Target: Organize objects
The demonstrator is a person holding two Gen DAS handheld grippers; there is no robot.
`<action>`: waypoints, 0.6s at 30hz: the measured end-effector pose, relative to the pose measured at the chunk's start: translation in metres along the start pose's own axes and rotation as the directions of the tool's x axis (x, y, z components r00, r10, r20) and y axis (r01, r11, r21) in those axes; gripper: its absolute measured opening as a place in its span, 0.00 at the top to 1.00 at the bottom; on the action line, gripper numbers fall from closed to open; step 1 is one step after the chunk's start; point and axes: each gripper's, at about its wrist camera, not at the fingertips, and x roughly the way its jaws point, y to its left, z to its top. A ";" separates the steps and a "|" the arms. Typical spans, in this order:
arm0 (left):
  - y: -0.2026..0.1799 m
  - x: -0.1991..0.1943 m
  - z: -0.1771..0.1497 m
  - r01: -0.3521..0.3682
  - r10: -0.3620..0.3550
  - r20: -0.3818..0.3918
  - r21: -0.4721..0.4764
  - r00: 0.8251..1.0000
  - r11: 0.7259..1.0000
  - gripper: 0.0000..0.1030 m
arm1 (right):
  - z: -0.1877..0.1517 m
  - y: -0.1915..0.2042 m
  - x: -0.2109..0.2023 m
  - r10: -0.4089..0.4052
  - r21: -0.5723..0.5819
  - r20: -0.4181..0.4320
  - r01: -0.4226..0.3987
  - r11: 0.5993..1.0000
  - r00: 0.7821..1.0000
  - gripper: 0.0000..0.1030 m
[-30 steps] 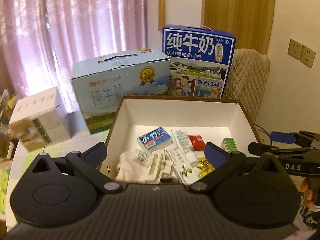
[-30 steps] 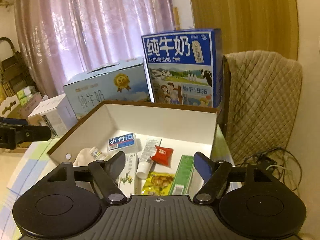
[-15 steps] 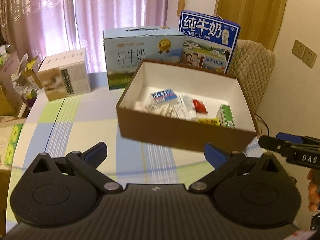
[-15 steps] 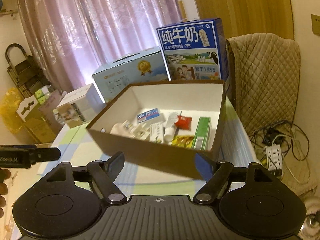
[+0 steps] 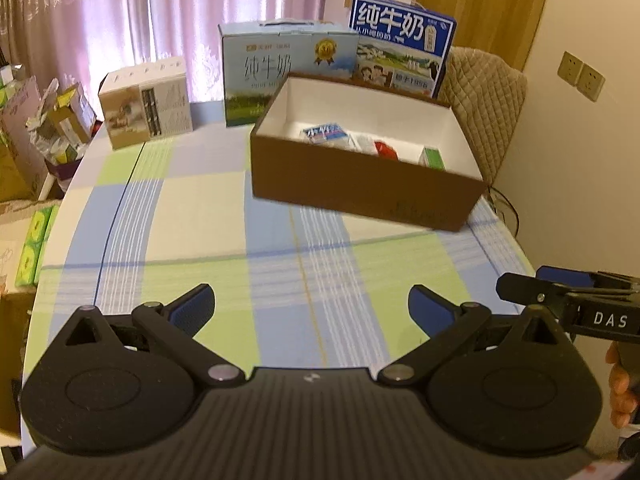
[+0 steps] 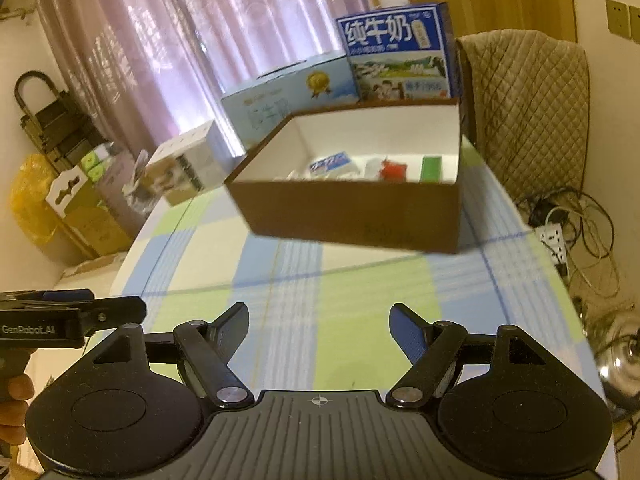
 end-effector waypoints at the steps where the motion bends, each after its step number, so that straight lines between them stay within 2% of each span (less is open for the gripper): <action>1: 0.002 -0.003 -0.006 0.001 -0.001 -0.007 0.002 1.000 1.000 0.01 | -0.004 0.004 -0.002 0.000 -0.001 -0.004 0.000 1.000 1.000 0.28; 18: 0.030 -0.044 -0.072 0.016 -0.016 -0.051 0.010 0.999 1.000 0.01 | -0.065 0.058 -0.025 -0.016 -0.026 -0.051 0.015 1.000 0.999 0.28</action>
